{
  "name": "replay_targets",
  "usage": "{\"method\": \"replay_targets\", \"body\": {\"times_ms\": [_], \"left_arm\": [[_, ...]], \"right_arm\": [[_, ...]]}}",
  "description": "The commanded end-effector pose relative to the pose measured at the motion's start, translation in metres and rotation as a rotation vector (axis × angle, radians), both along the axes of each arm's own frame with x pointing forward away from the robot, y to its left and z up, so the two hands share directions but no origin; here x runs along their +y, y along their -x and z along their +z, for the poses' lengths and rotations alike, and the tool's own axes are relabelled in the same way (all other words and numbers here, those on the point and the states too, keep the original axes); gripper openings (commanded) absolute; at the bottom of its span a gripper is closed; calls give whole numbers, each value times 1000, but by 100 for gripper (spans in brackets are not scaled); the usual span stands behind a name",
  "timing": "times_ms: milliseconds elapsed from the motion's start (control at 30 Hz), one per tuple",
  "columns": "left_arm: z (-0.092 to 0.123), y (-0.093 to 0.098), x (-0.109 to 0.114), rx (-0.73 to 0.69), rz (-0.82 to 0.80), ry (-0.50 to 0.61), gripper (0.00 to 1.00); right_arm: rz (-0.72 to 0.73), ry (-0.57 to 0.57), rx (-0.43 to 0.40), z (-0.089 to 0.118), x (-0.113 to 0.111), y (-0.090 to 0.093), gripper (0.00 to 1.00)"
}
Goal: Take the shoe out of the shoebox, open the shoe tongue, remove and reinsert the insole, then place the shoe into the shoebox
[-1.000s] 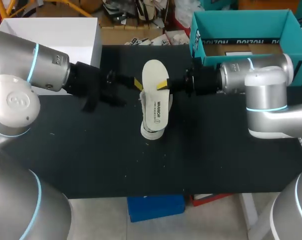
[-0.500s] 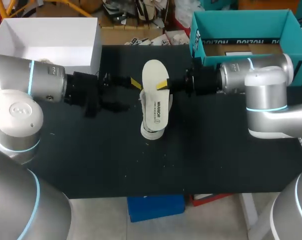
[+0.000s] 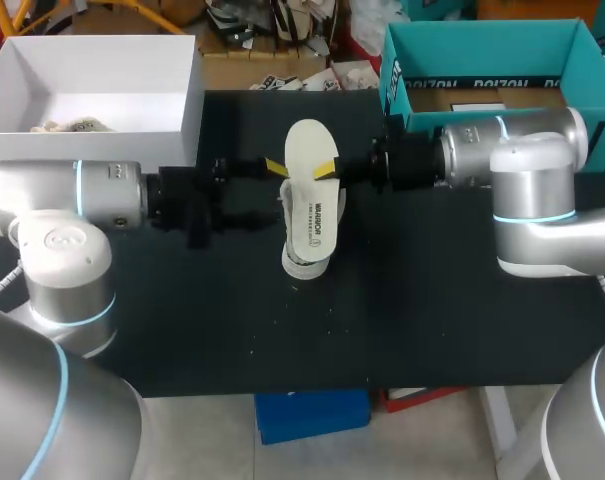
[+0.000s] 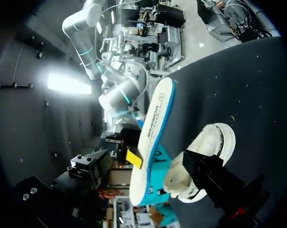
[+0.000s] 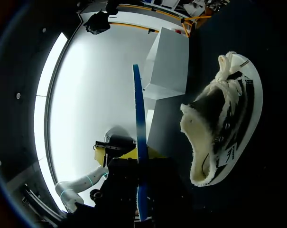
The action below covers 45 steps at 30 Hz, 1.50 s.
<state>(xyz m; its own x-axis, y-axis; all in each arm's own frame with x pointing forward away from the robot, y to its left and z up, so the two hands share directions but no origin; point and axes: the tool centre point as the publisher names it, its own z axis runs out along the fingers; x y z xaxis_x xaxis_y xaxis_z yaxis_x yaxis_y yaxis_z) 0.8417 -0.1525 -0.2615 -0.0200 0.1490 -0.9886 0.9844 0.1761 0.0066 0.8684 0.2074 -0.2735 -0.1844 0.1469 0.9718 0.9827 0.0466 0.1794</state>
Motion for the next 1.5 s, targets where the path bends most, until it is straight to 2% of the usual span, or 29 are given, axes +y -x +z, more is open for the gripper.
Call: {"method": "replay_targets", "body": {"times_ms": [33,233,267,300,333,400,500,567,633,667,1000,1033,1167,1233,1267,1500], "left_arm": [[-7,-12,-16,-30,0,35,100],[-7,-12,-27,-110,11,71,100],[-7,-12,-28,-113,12,82,96],[-7,-13,-29,-117,14,86,86],[-8,-14,-30,-118,11,91,83],[-8,-15,-33,-122,9,97,87],[-10,-18,-36,-128,10,108,73],[-11,-19,-37,-129,14,127,72],[-10,-20,-37,-132,16,138,54],[-10,-21,-38,-134,15,142,49],[-11,-26,-44,-138,3,173,42],[-10,-26,-44,-140,2,174,33],[-10,-26,-44,-143,-5,172,23],[-11,-25,-43,-142,-6,172,5],[-12,-25,-43,-141,-7,172,0],[-14,-24,-43,-139,-14,169,0]], "right_arm": [[-2,2,0,0,1,0,0],[-2,2,0,0,1,0,0],[-2,2,0,0,1,0,0],[-2,2,0,0,1,0,0],[-2,2,0,0,1,0,0],[-2,2,0,0,1,0,0],[-2,2,0,0,1,0,0],[-2,2,0,0,1,0,0],[-2,2,0,0,1,0,0],[-2,2,0,0,1,0,0],[-2,2,0,0,1,0,0],[-2,2,0,0,1,0,0],[-2,2,0,0,1,0,0],[-2,2,0,0,1,0,0],[-2,2,0,0,1,0,0],[-2,2,0,0,1,0,0]]}}
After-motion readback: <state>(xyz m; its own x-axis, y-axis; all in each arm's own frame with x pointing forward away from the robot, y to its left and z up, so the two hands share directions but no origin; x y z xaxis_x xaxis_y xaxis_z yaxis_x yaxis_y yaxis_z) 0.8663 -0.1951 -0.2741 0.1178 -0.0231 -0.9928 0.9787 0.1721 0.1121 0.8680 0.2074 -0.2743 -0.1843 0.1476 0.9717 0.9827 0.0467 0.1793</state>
